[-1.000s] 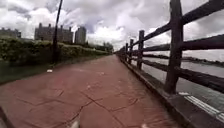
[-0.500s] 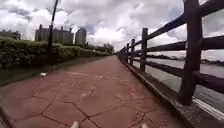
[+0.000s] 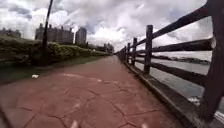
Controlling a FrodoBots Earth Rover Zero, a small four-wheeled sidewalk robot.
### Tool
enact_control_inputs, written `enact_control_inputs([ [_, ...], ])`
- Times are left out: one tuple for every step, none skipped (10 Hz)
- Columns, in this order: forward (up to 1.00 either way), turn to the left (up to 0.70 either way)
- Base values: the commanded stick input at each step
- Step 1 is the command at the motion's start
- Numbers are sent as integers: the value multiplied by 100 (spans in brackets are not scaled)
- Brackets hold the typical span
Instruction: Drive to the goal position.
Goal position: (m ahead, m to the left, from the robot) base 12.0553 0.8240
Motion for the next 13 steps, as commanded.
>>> enact_control_inputs([
  [70,0],
  [70,0],
  [70,0],
  [70,0],
  [70,0],
  [70,0],
  [70,0],
  [70,0],
  [70,0],
  [70,0],
  [70,0],
  [70,0],
  [70,0],
])
